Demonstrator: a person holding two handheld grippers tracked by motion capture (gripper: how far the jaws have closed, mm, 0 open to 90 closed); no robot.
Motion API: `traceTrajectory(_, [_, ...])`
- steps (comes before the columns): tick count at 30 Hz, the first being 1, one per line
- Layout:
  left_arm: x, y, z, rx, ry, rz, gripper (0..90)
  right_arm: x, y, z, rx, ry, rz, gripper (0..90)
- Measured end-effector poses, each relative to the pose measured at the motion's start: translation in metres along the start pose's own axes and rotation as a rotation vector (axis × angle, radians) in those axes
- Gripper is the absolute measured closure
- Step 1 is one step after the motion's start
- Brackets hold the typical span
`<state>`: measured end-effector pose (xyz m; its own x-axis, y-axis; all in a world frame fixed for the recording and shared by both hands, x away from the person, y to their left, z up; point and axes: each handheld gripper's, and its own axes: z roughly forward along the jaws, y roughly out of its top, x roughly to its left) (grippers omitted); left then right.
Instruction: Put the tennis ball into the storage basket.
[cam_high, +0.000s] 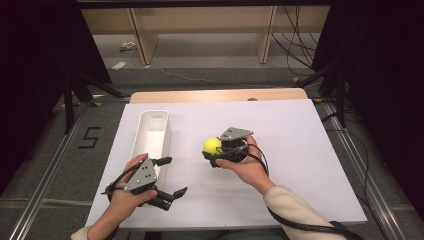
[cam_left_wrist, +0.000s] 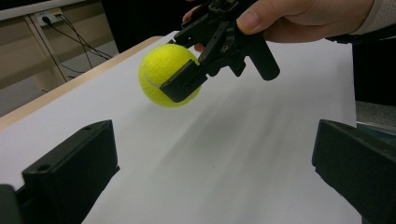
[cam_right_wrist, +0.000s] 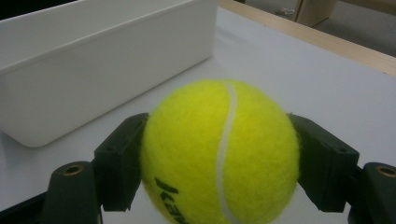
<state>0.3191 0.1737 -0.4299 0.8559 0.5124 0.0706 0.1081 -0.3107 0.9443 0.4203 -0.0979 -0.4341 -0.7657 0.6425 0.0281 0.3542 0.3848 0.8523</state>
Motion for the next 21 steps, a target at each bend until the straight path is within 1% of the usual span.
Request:
traceTrajectory(11, [0.001,0.000,-0.001,0.001,0.003,0.000,0.0,0.003,0.006,0.000,-0.016,0.000,-0.007,26.3])
traceTrajectory(13, [0.001,0.000,-0.001,0.000,0.002,-0.001,0.0,0.004,0.008,0.001,-0.018,0.002,-0.014,26.3])
traceTrajectory(21, [0.001,0.000,-0.001,-0.004,0.000,-0.005,0.0,0.008,0.011,0.006,-0.017,0.009,-0.013,26.3])
